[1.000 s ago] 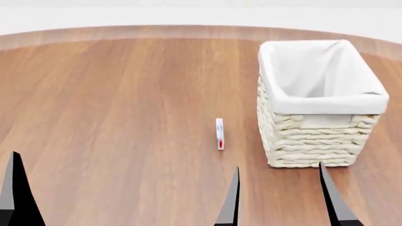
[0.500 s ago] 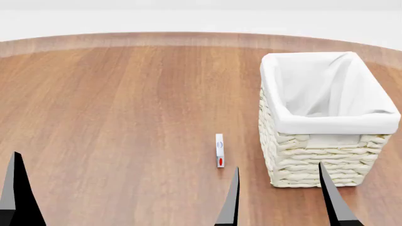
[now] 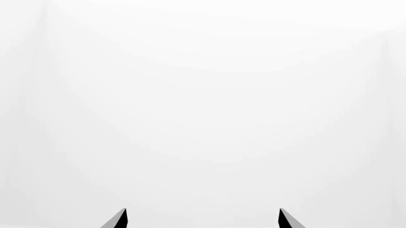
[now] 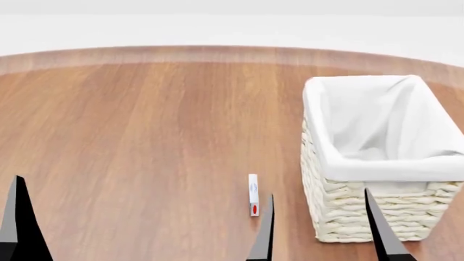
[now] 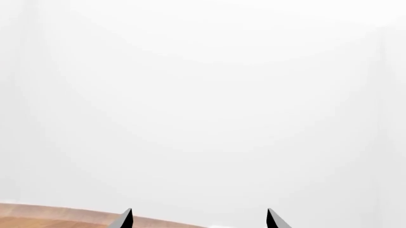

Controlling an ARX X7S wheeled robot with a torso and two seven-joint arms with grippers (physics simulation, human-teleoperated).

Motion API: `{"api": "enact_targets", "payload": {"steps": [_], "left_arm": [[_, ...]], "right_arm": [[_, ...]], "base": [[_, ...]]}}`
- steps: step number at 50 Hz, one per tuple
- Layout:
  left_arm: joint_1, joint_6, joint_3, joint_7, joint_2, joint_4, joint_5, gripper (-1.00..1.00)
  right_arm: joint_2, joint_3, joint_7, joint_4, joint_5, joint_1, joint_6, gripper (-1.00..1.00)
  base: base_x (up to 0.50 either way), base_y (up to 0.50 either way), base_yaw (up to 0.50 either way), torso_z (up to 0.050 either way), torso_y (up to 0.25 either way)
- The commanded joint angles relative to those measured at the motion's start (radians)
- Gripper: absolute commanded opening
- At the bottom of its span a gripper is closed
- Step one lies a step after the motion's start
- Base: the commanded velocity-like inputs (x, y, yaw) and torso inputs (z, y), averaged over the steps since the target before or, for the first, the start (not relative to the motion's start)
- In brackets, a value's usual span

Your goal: Pick up the tomato sauce, and put it in the basket.

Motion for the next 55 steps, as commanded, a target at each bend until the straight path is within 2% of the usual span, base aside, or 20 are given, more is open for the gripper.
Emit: {"api": "enact_targets", "payload": {"steps": [1, 23, 55], "left_arm": [[0.001, 0.004, 0.001, -0.005, -0.005, -0.003, -0.003, 1.00], [-0.003, 0.009, 0.010, -0.013, -0.012, -0.013, -0.007, 1.00], [-0.008, 0.030, 0.024, -0.021, -0.023, -0.040, -0.023, 1.00]], "right_arm": [[0.005, -0.007, 0.006, 0.008, 0.006, 0.003, -0.002, 1.00], [0.015, -0.015, 0.026, 0.043, 0.014, -0.013, -0.044, 1.00], [0.036, -0.099, 0.042, 0.219, 0.032, -0.247, -0.156, 1.00]], "base": [[0.18, 0.00, 0.00, 0.000, 0.000], [0.03, 0.00, 0.00, 0.000, 0.000], [0.00, 0.00, 0.00, 0.000, 0.000]]}}
